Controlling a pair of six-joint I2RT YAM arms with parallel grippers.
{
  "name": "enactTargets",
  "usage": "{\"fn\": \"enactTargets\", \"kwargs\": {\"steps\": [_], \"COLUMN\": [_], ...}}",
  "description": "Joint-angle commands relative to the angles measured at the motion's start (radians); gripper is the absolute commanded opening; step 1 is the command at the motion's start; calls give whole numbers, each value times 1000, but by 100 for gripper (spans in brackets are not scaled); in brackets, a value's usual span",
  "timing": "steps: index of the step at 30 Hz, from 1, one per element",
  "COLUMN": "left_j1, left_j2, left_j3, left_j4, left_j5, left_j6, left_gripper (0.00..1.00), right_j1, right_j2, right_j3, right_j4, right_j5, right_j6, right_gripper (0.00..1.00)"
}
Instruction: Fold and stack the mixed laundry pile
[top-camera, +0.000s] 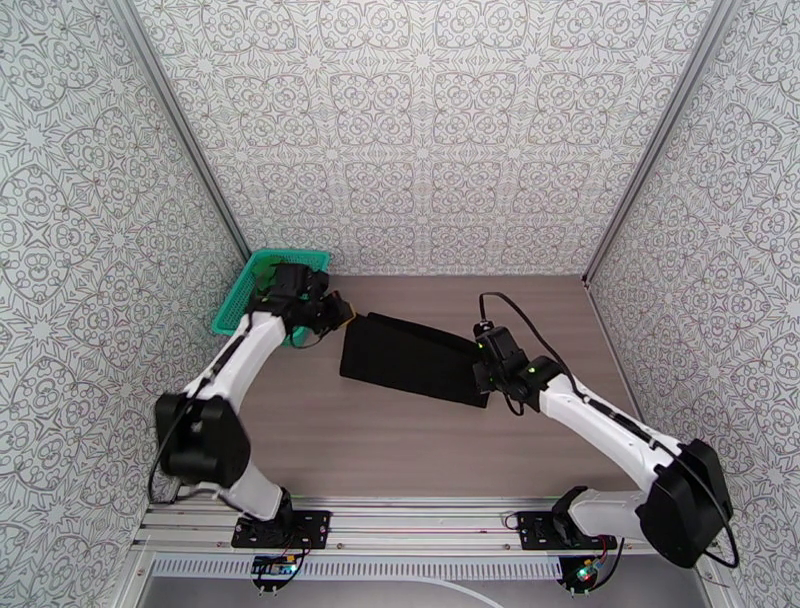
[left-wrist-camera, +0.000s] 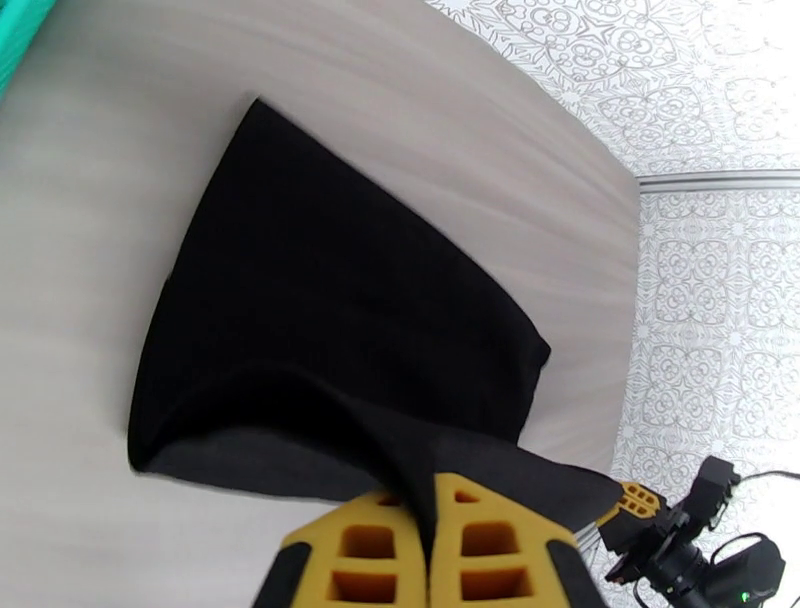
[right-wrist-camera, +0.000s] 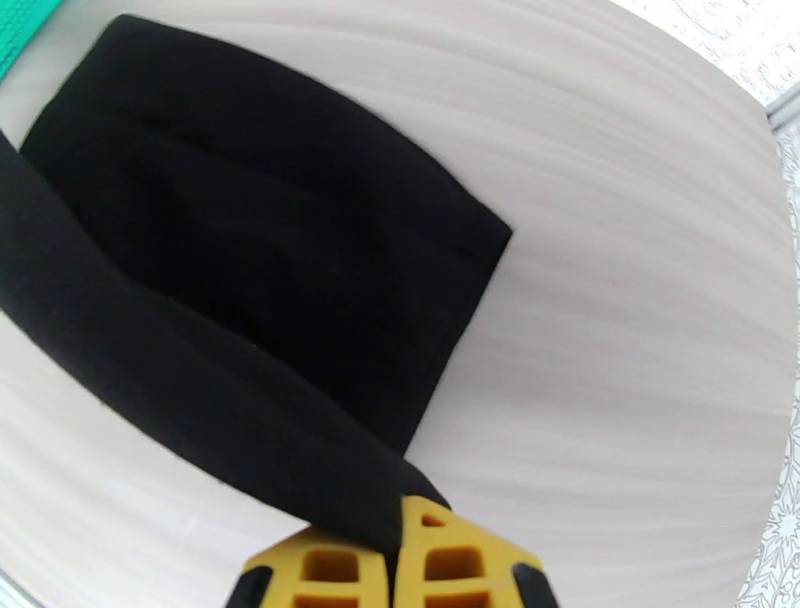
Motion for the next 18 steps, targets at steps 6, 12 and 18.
{"fn": "enactTargets", "kwargs": {"steps": [6,12,18], "left_j1": [19,20,24], "left_j2": [216,335,421], "left_j3": [219,288,332], "left_j4": [-39,-21,-7], "left_j5": [-79,-78,-92], "left_j6": [53,67,66], "left_gripper": [0,0,0], "right_j1": [-50,-84,-113], "right_j2": [88,180,287], "right_j3": [31,42,58], "right_j4": [83,160,241], "right_j5": [56,58,35], "right_j6": [-65,-88,-98], "right_gripper": [0,0,0]}}
